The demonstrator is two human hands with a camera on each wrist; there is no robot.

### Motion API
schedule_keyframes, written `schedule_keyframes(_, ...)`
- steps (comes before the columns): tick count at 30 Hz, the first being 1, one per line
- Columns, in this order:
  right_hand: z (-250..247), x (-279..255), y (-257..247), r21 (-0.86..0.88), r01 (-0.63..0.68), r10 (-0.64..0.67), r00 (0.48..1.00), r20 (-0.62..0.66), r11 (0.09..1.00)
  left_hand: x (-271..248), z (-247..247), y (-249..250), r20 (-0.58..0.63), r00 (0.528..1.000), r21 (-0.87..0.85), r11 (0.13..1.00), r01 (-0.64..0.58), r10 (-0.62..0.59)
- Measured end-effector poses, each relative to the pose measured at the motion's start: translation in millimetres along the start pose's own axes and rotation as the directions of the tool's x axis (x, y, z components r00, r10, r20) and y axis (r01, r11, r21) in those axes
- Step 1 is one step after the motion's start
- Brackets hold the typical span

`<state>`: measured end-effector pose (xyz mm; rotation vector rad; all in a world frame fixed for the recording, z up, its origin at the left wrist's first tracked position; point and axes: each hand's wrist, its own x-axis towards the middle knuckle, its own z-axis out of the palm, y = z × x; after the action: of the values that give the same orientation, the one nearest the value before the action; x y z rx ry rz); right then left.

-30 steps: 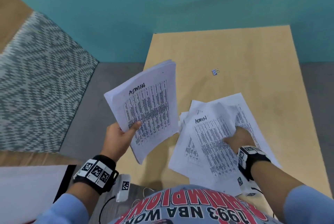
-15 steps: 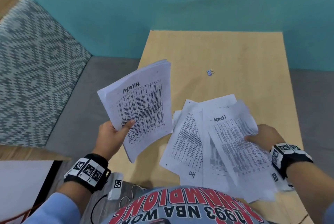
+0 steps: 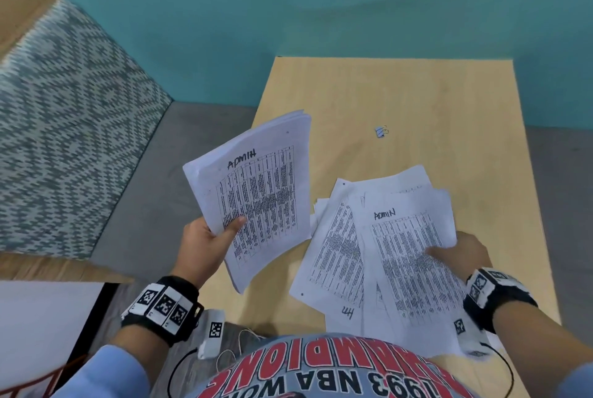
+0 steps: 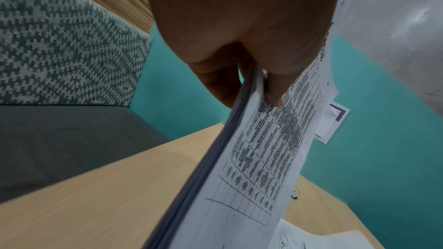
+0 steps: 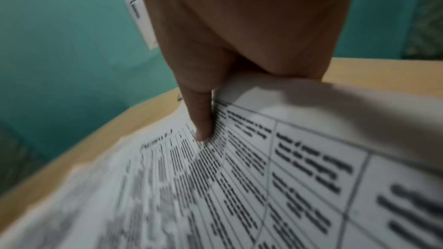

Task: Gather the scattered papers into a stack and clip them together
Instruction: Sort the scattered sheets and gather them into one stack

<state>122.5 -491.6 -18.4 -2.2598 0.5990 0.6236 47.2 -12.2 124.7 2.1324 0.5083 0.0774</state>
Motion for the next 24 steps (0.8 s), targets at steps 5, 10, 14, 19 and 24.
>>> schedule_keyframes(5, 4.8, -10.6, -4.5, 0.337, -0.068, 0.039, 0.995, 0.093, 0.939, -2.5, -2.5, -3.9, 0.011, 1.000, -0.005, 1.000, -0.015, 0.015)
schedule_keyframes(10, 52.0, -18.2, -38.2, 0.041, 0.061, -0.058, 0.996, -0.062, 0.997, -3.2, -5.9, -6.4, 0.026, 1.000, 0.023, 1.000, -0.015, 0.015)
schedule_keyframes(14, 75.2, -11.5, -72.5, -0.128, -0.062, 0.044, 0.989, -0.141, 0.990, -4.9, -12.6, -6.5, 0.009, 1.000, 0.002, 1.000, 0.022, -0.022)
schedule_keyframes(19, 91.3, 3.9, -90.2, -0.066, -0.061, 0.049, 0.985, -0.168, 0.996, -4.5, -25.7, -8.0, 0.014, 1.000, -0.012, 1.000, 0.012, -0.012)
schedule_keyframes(24, 82.1, 5.4, -88.2, -0.081, 0.025, -0.033, 0.994, -0.101, 0.996, -1.5, -35.1, -16.3, 0.003, 0.999, -0.058, 0.998, 0.034, -0.033)
